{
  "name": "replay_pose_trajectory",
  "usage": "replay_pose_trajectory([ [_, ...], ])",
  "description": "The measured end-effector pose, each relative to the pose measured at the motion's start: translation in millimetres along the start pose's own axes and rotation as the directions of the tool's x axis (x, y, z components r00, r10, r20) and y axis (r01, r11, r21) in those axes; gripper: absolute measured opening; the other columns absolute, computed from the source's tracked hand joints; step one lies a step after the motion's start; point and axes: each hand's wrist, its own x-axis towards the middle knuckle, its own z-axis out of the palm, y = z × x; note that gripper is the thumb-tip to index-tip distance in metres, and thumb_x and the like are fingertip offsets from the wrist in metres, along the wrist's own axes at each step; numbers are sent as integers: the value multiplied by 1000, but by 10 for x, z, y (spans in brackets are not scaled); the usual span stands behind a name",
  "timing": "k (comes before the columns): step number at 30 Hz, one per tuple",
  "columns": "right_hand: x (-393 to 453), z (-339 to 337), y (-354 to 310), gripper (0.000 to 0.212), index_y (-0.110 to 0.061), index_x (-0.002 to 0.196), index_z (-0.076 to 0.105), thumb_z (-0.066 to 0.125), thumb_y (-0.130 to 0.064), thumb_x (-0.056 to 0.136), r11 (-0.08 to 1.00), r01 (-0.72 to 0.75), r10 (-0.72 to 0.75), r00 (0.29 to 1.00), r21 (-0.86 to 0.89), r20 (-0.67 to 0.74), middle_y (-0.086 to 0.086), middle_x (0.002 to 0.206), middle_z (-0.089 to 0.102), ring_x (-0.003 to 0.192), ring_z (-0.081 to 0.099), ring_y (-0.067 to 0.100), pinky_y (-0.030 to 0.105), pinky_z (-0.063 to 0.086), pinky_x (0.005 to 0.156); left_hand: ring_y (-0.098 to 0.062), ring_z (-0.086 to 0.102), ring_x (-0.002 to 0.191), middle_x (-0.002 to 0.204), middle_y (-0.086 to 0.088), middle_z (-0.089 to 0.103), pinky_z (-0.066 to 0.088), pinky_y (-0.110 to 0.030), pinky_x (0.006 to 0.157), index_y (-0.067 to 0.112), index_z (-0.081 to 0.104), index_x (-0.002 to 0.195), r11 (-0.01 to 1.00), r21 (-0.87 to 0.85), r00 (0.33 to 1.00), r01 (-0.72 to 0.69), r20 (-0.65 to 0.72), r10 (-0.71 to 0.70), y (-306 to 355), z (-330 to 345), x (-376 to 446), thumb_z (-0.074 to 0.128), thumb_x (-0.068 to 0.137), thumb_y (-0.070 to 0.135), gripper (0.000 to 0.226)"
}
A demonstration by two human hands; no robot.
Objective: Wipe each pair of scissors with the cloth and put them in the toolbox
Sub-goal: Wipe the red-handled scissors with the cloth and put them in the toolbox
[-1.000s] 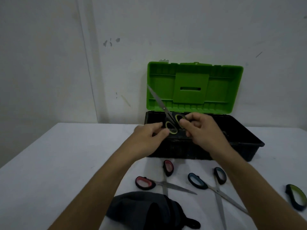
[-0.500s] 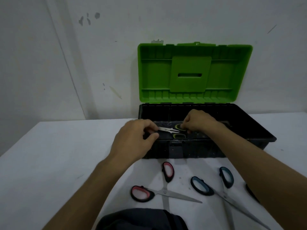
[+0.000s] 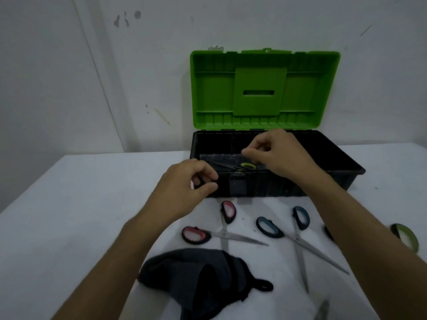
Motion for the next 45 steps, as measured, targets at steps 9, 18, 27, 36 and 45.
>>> replay_pose_trajectory([
  [9, -710, 66, -176, 17, -28, 73, 73, 77, -42, 82, 998, 41, -49, 968, 37, 245, -6, 62, 68, 55, 59, 7, 26, 48, 54, -8, 59, 85, 107, 12, 66, 49, -26, 79, 29, 69, 110, 949, 312, 884, 48, 429, -185, -89, 131, -151, 77, 78, 33, 33],
  [18, -934, 153, -174, 9, -34, 85, 73, 69, -42, 88, 996, 80, -92, 938, 50, 334, -9, 79, 69, 55, 55, -8, 20, 38, 60, -5, 58, 84, 95, 13, 63, 45, -20, 75, 32, 71, 99, 963, 266, 877, 37, 454, -159, -116, 202, -298, 79, 76, 30, 24],
  [27, -1103, 119, -311, 14, -43, 93, 70, 61, -52, 89, 980, 183, -200, 909, 81, 366, -17, 94, 70, 84, 66, 5, 30, 55, 76, -19, 58, 97, 108, -1, 57, 48, -30, 82, 14, 64, 121, 966, 217, 949, 140, 248, -193, -21, -61, -480, 59, 91, 15, 30],
  [36, -1276, 603, -705, 48, -42, 120, 63, 48, -70, 85, 931, 359, -295, 844, -64, 448, -17, 119, 58, 111, 52, 7, 36, 47, 96, -14, 67, 66, 99, 0, 65, 51, -24, 56, 20, 64, 102, 892, -249, 915, 376, -51, -400, -124, -624, -887, 58, 91, 13, 14],
  [45, -1401, 1113, -753, 49, -40, 139, 39, 56, -43, 93, 869, 470, -365, 823, -158, 436, -8, 121, 47, 105, 54, 18, 31, 46, 82, -17, 67, 64, 85, -4, 69, 55, -28, 61, 18, 62, 102, 834, -369, 878, 410, -88, -470, -123, -601, -962, 51, 96, 13, 14],
])
